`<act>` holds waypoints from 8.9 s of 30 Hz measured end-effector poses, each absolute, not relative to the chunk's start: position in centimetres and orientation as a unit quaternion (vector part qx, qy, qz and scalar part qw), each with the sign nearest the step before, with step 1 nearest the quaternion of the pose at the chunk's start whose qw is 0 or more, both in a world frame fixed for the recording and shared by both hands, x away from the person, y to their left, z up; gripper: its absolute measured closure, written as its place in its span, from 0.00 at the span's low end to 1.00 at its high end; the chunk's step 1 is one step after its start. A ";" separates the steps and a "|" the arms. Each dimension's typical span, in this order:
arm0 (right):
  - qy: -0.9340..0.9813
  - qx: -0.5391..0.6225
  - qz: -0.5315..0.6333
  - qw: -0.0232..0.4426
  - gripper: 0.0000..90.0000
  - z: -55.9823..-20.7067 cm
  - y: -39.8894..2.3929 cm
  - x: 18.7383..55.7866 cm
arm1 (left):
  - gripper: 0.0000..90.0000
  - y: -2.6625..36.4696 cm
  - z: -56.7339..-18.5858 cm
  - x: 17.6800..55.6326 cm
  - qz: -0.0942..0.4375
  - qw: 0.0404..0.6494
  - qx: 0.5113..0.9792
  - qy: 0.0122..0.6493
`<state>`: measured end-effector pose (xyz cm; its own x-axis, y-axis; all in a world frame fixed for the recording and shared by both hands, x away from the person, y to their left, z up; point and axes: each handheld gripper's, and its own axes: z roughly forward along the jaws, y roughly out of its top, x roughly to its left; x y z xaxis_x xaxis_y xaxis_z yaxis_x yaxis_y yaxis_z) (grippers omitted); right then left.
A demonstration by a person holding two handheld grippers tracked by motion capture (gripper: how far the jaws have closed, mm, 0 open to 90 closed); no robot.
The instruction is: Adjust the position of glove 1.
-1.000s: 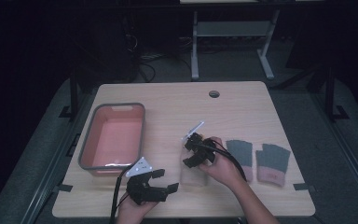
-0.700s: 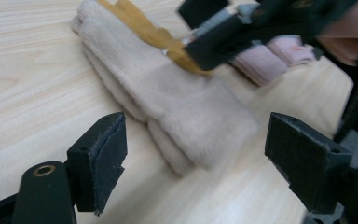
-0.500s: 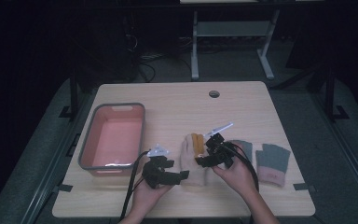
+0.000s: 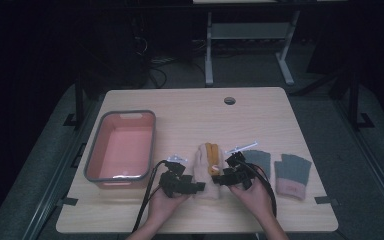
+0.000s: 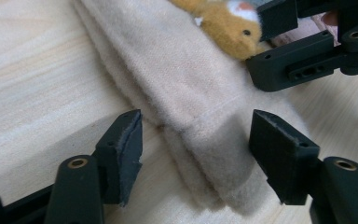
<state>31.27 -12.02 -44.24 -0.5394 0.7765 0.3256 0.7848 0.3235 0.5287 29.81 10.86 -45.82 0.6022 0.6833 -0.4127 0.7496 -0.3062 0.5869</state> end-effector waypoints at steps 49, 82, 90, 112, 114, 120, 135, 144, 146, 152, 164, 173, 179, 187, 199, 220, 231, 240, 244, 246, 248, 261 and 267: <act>-0.756 -0.530 -0.381 0.053 0.85 -46.7 -11.6 31.0 | 0.77 10.9 -46.4 32.1 -0.128 0.391 0.799 0.438; -0.764 -0.509 -0.393 0.058 0.93 -44.0 -10.9 31.0 | 0.78 12.5 -44.1 31.8 -0.134 0.423 0.787 0.429; -0.757 -0.511 -0.402 0.062 0.93 -43.2 -11.2 31.2 | 0.78 12.4 -43.0 32.3 -0.135 0.433 0.783 0.425; -0.758 -0.496 -0.420 0.054 0.93 -39.2 -11.0 32.6 | 0.78 13.4 -39.4 33.4 -0.120 0.459 0.778 0.413; -0.759 -0.494 -0.421 0.053 0.93 -38.9 -10.9 32.8 | 0.78 13.6 -38.9 33.6 -0.118 0.463 0.775 0.414; -0.760 -0.488 -0.426 0.052 0.93 -37.5 -10.4 33.6 | 0.78 14.2 -37.7 34.2 -0.113 0.472 0.770 0.414; -0.766 -0.475 -0.431 0.051 0.93 -34.9 -8.8 35.1 | 0.79 15.8 -35.1 35.0 -0.091 0.480 0.770 0.409; -0.768 -0.462 -0.440 0.058 0.93 -33.4 -7.6 36.4 | 0.79 17.6 -33.5 35.6 -0.077 0.489 0.764 0.414; -0.769 -0.457 -0.442 0.060 0.93 -33.1 -7.2 36.8 | 0.79 17.9 -33.3 35.8 -0.074 0.490 0.764 0.414; -0.773 -0.449 -0.445 0.061 0.93 -32.2 -6.0 37.5 | 0.78 19.0 -32.5 35.9 -0.064 0.492 0.762 0.416; -0.776 -0.434 -0.454 0.061 0.93 -30.1 -3.6 38.8 | 0.79 21.4 -30.2 36.6 -0.044 0.498 0.758 0.420; -0.776 -0.422 -0.464 0.066 0.93 -28.0 -1.5 40.5 | 0.79 23.5 -28.1 37.8 -0.031 0.502 0.753 0.426; -0.780 -0.414 -0.465 0.069 0.93 -26.8 0.1 41.7 | 0.79 25.0 -26.8 38.4 -0.018 0.501 0.752 0.428; -0.787 -0.401 -0.463 0.079 0.93 -26.5 2.6 43.0 | 0.79 27.3 -26.6 38.8 -0.012 0.497 0.745 0.444; -0.796 -0.397 -0.443 0.111 0.93 -29.3 6.2 44.3 | 0.79 30.3 -29.1 39.1 -0.024 0.474 0.739 0.479; -0.810 -0.398 -0.406 0.147 0.93 -34.7 9.6 44.9 | 0.79 32.5 -34.0 38.6 -0.046 0.436 0.733 0.519; -0.829 -0.395 -0.364 0.155 0.92 -37.6 11.3 45.0 | 0.78 33.1 -36.9 38.2 -0.058 0.406 0.729 0.547; -0.856 -0.382 -0.324 0.130 0.86 -38.4 12.6 44.2 | 0.78 32.8 -38.9 37.8 -0.054 0.351 0.748 0.561; -0.863 -0.378 -0.312 0.124 0.83 -38.2 12.7 44.0 | 0.78 32.6 -39.3 37.9 -0.048 0.325 0.757 0.566; -0.867 -0.375 -0.306 0.118 0.82 -38.1 12.7 44.0 | 0.78 32.6 -39.4 37.9 -0.046 0.319 0.756 0.570; -0.868 -0.375 -0.303 0.115 0.81 -38.0 12.6 44.0 | 0.78 32.5 -39.6 38.0 -0.044 0.309 0.759 0.572; -0.870 -0.371 -0.305 0.108 0.79 -37.2 11.9 44.0 | 0.75 32.7 -40.5 38.3 -0.035 0.269 0.757 0.594; -0.866 -0.375 -0.314 0.106 0.79 -36.7 11.2 43.9 | 0.63 32.9 -39.6 38.3 -0.024 0.259 0.763 0.591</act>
